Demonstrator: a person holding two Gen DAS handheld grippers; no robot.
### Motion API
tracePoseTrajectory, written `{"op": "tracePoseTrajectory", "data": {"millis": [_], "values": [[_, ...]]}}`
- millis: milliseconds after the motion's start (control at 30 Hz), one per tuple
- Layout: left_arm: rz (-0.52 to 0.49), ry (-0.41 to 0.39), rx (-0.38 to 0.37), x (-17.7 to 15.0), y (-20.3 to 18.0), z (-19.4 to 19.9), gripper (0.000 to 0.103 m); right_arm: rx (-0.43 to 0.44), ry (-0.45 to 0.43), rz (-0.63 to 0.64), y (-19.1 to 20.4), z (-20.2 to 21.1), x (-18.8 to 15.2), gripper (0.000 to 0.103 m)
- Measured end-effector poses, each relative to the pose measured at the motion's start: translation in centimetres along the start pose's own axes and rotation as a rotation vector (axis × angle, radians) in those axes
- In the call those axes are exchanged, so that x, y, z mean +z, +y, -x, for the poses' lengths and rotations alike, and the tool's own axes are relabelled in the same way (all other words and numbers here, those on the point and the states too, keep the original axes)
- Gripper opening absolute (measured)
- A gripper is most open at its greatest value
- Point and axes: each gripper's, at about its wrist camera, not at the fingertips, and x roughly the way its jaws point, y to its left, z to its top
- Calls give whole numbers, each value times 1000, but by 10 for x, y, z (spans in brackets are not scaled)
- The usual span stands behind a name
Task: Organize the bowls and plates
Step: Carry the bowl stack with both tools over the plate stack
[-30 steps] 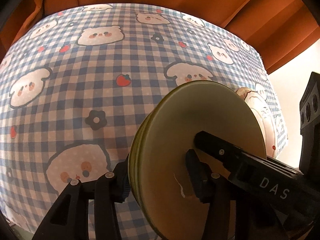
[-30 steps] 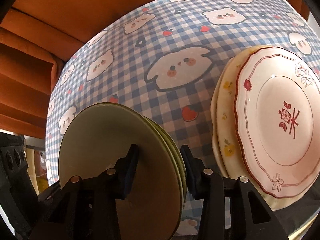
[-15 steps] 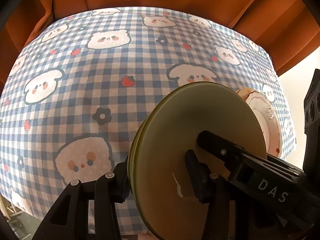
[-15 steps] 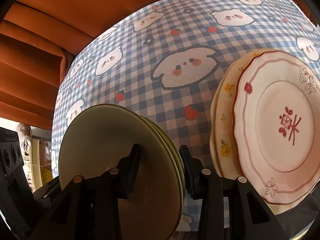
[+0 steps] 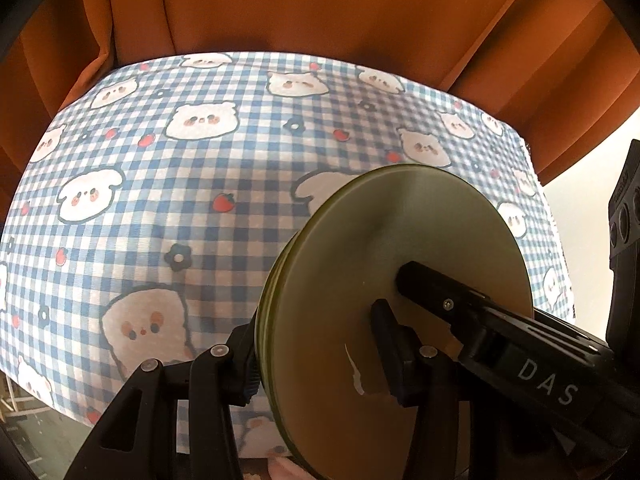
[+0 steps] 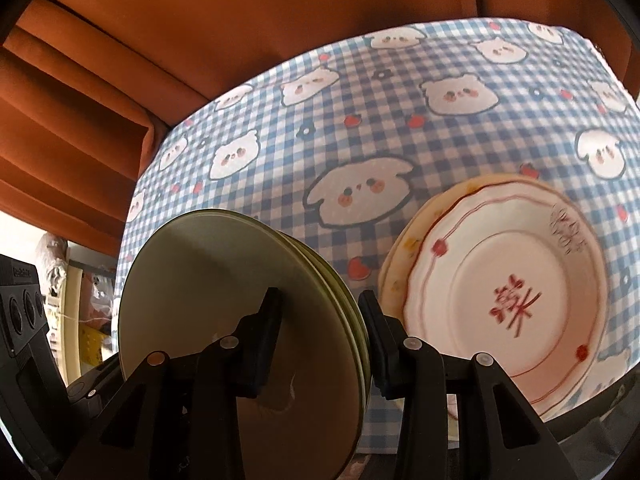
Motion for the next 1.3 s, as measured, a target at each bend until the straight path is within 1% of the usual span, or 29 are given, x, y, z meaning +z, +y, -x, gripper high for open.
{"op": "tracePoseTrajectory", "data": {"millis": [233, 767, 1033, 1300], "values": [[9, -14, -5, -5, -31, -5, 49, 0, -11, 20, -26, 19, 2, 44], [18, -45, -29, -25, -99, -23, 49, -15, -33, 35, -97, 52, -7, 44], [-6, -28, -58, -27, -129, -40, 49, -46, -43, 11, -133, 63, -9, 44], [-1, -1, -71, -24, -138, -53, 48, -64, -31, -6, -154, 62, -9, 44]]}}
